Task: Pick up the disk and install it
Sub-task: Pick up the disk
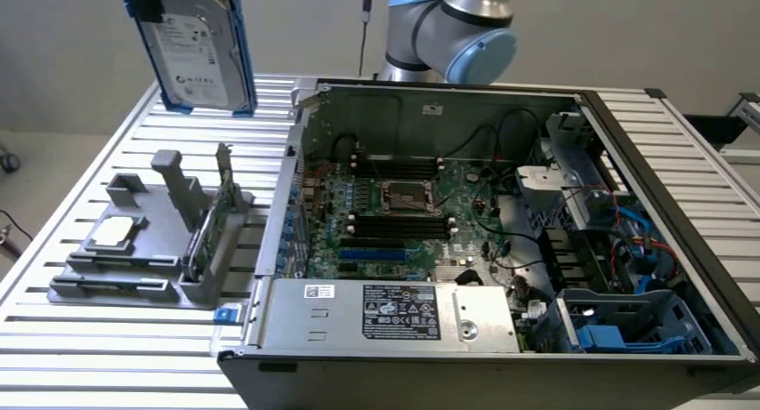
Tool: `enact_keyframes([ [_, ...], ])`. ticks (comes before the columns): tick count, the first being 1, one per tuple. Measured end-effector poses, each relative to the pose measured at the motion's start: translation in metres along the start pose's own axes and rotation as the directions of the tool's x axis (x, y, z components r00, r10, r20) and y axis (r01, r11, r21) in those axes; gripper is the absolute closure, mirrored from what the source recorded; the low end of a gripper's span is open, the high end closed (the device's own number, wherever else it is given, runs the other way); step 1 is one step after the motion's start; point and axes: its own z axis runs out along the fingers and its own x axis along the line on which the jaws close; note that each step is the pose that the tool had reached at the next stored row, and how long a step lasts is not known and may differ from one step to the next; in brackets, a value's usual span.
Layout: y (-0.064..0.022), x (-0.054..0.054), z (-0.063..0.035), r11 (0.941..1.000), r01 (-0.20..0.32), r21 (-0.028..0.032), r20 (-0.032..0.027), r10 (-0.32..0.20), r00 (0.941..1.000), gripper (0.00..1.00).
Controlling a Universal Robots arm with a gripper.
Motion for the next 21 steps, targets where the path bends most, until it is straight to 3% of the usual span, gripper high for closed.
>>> enact_keyframes([
  [15, -0.0679, -0.001, -0.0195, 1.0, 0.001, -0.0014, 0.0096, -0.001, 1.0, 0.67],
  [21, -0.0952, 0.001, -0.0228, 1.0, 0.0, -0.0024, 0.0098, 0.0, 1.0, 0.67],
])
